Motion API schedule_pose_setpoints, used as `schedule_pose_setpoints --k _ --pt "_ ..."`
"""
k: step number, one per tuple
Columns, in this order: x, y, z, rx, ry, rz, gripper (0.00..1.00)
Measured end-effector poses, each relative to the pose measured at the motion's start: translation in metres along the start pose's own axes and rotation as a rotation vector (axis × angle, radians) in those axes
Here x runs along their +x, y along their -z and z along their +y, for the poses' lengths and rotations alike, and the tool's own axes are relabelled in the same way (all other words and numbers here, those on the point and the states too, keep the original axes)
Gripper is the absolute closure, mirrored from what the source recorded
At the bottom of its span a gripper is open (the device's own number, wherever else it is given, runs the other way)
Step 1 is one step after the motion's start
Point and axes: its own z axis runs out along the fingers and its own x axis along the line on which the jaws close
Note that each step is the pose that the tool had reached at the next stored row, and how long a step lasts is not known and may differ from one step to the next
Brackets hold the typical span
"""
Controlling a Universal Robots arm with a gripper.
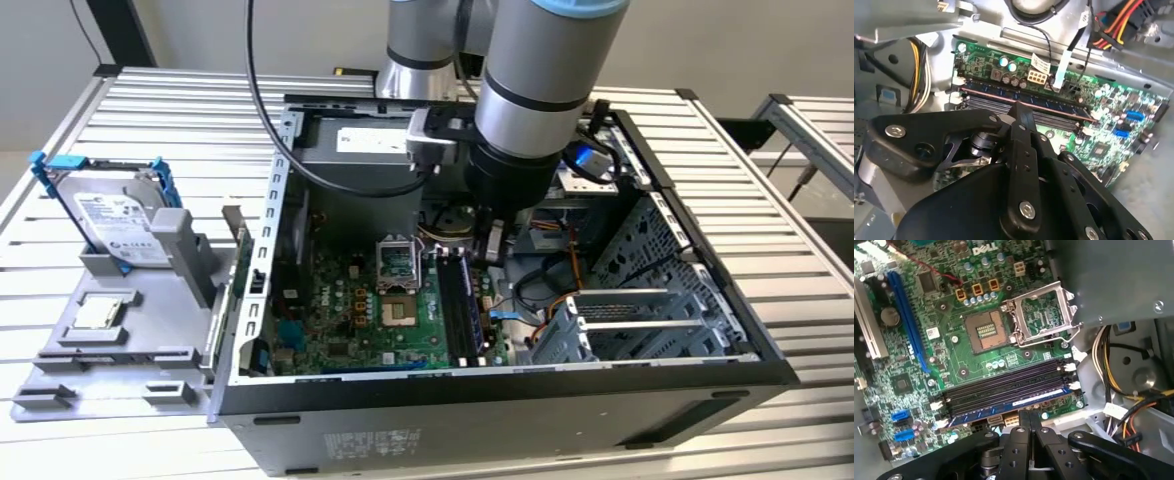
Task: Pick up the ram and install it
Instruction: 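Press down the ram until it locks into place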
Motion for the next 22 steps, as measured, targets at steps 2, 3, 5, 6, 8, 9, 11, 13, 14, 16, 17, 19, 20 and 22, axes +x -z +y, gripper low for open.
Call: schedule_pose_setpoints --k 2,3,5,6,8,9,11,13,14,16,17,19,20,22 --pt "0.0 -0.0009 0.0 -0.0007 0.032 -0.0005 1.0" --pt "0.0 -0.0013 0.0 -0.0009 0.046 -0.0008 1.0" --pt "0.0001 -0.0023 0.0001 0.0007 0.067 -0.0016 1.0" --pt "0.0002 -0.0028 0.0001 0.0017 0.076 -0.002 1.0" --pt "0.0003 -0.0038 0.0001 0.0023 0.099 -0.0028 1.0" --pt "0.0004 -0.0042 0.0001 0.0027 0.111 -0.003 1.0" --pt "0.0006 -0.005 0.0002 0.004 0.129 -0.0038 1.0" --pt "0.001 -0.0058 0.0003 0.0043 0.147 -0.0044 1.0" --pt "0.0013 -0.0063 0.0004 0.0041 0.156 -0.0047 1.0" --pt "0.0023 -0.007 0.0006 0.0036 0.172 -0.0049 1.0" --pt "0.003 -0.0073 0.0009 0.0035 0.177 -0.0051 1.0" --pt "0.0046 -0.0076 0.0016 0.0034 0.18 -0.0052 1.0" --pt "0.0054 -0.0077 0.0018 0.0034 0.181 -0.0051 1.0" --pt "0.0058 -0.0087 0.0018 0.0034 0.182 -0.0051 1.0"
